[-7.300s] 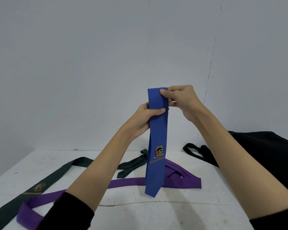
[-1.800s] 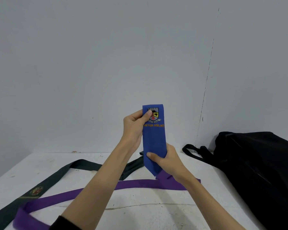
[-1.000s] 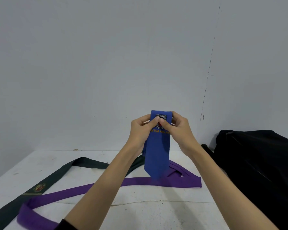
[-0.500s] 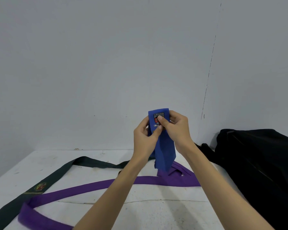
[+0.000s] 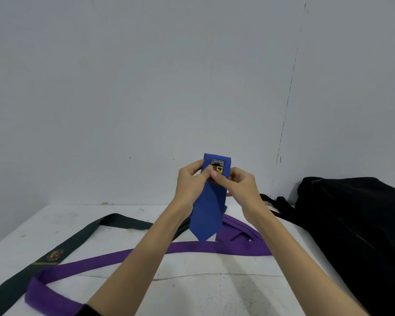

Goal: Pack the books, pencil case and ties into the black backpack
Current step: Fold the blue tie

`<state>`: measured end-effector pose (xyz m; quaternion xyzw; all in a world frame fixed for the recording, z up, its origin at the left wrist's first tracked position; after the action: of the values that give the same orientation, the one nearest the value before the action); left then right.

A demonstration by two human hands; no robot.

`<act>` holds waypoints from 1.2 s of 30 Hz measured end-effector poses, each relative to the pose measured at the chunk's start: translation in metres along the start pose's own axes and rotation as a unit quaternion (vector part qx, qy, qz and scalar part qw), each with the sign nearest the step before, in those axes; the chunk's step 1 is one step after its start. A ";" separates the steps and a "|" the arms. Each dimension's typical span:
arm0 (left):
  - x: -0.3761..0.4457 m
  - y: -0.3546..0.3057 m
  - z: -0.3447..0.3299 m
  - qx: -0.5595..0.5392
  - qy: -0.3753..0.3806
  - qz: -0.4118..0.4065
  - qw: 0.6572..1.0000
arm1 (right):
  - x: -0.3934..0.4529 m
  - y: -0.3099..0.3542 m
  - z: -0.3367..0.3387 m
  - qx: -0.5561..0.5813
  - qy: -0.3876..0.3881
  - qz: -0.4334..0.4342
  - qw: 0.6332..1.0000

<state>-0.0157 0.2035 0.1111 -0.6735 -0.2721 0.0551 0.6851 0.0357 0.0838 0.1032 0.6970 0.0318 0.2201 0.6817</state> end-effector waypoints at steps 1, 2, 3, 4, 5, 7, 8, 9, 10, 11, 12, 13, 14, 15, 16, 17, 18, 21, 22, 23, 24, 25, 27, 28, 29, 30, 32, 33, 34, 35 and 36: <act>0.000 0.001 -0.002 0.001 0.010 0.006 1.000 | 0.000 0.000 -0.001 0.008 0.006 0.000 1.000; -0.001 0.002 -0.004 -0.007 0.021 0.016 1.000 | 0.000 -0.001 -0.001 0.020 0.009 -0.004 1.000; -0.002 0.003 -0.007 -0.024 0.033 0.029 0.999 | 0.001 -0.003 -0.001 0.032 0.013 -0.011 0.999; -0.003 0.003 -0.010 -0.043 0.045 0.043 0.997 | 0.002 -0.005 0.000 0.041 0.017 -0.022 0.999; -0.003 0.003 -0.011 -0.063 0.053 0.055 0.995 | 0.002 -0.007 0.002 0.051 0.025 -0.035 0.998; -0.003 0.003 -0.010 -0.100 0.057 0.068 0.991 | 0.003 -0.010 0.006 0.090 0.046 -0.068 0.992; -0.003 0.003 -0.008 -0.098 0.059 0.068 0.991 | 0.003 -0.010 0.007 0.121 0.063 -0.084 0.987; -0.002 0.003 -0.006 -0.070 0.061 0.061 0.994 | 0.002 -0.010 0.007 0.149 0.082 -0.097 0.981; 0.000 0.003 -0.003 -0.019 0.062 0.049 0.997 | 0.001 -0.009 0.006 0.174 0.100 -0.109 0.974; 0.000 0.005 0.000 0.037 0.062 0.036 0.997 | 0.000 -0.008 0.005 0.194 0.113 -0.121 0.967; 0.001 0.007 0.002 0.082 0.059 0.022 0.995 | -0.001 -0.007 0.005 0.212 0.121 -0.133 0.961; 0.001 0.009 0.003 0.110 0.053 0.006 0.993 | -0.002 -0.006 0.005 0.222 0.125 -0.142 0.956; 0.002 0.009 0.005 0.126 0.042 -0.009 0.991 | -0.003 -0.006 0.005 0.224 0.127 -0.149 0.955; 0.002 0.009 0.007 0.136 0.028 -0.025 0.990 | -0.003 -0.007 0.005 0.219 0.129 -0.153 0.955; 0.001 0.007 0.008 0.141 0.015 -0.040 0.989 | -0.003 -0.008 0.005 0.210 0.130 -0.157 0.956; 0.001 0.006 0.009 0.143 0.003 -0.051 0.988 | -0.004 -0.010 0.005 0.200 0.130 -0.159 0.958; 0.002 0.005 0.010 0.141 -0.006 -0.062 0.988 | -0.003 -0.013 0.005 0.184 0.126 -0.158 0.962; 0.001 -0.007 0.010 0.133 -0.016 -0.110 0.985 | 0.001 -0.020 0.011 0.094 0.106 -0.128 0.982; 0.000 -0.014 0.007 0.139 -0.007 -0.133 0.981 | 0.001 -0.021 0.013 0.074 0.097 -0.118 0.986; -0.001 -0.020 0.002 0.153 0.010 -0.157 0.976 | 0.002 -0.022 0.013 0.068 0.092 -0.110 0.987; -0.002 -0.026 -0.003 0.172 0.033 -0.178 0.968 | 0.001 -0.023 0.012 0.070 0.093 -0.102 0.988; -0.003 -0.030 -0.009 0.191 0.056 -0.195 0.960 | 0.000 -0.022 0.009 0.077 0.100 -0.095 0.987; -0.005 -0.036 -0.020 0.227 0.099 -0.220 0.943 | -0.002 -0.019 0.005 0.090 0.110 -0.083 0.986; -0.005 -0.037 -0.023 0.243 0.112 -0.229 0.936 | -0.003 -0.018 0.004 0.094 0.107 -0.081 0.986; -0.005 -0.038 -0.025 0.255 0.121 -0.234 0.931 | -0.003 -0.018 0.005 0.097 0.100 -0.082 0.987; -0.004 -0.038 -0.026 0.266 0.130 -0.233 0.926 | -0.002 -0.018 0.007 0.101 0.093 -0.083 0.987; -0.001 -0.034 -0.029 0.281 0.160 -0.220 0.920 | -0.002 -0.018 0.011 0.100 0.085 -0.087 0.988; 0.000 -0.033 -0.029 0.285 0.172 -0.216 0.918 | -0.002 -0.018 0.014 0.097 0.083 -0.091 0.988; 0.000 -0.033 -0.029 0.290 0.172 -0.217 0.916 | -0.002 -0.019 0.016 0.094 0.082 -0.094 0.988; 0.000 -0.034 -0.027 0.295 0.162 -0.227 0.914 | -0.002 -0.018 0.018 0.092 0.083 -0.096 0.988; 0.000 -0.036 -0.025 0.300 0.145 -0.240 0.912 | -0.002 -0.018 0.019 0.092 0.086 -0.096 0.987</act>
<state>-0.0152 0.1785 0.1473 -0.3508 -0.2944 -0.1300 0.8794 0.0449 0.0669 0.0858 0.7291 0.1771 0.2085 0.6274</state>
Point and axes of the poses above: each hand's wrist, its own x-axis towards the middle knuckle, its own z-axis out of the back of the hand, y = z × x, the point moved 10 cm from there along x, towards the middle knuckle, and after that the axes turned 1 degree about -z, right-handed, at the moved point
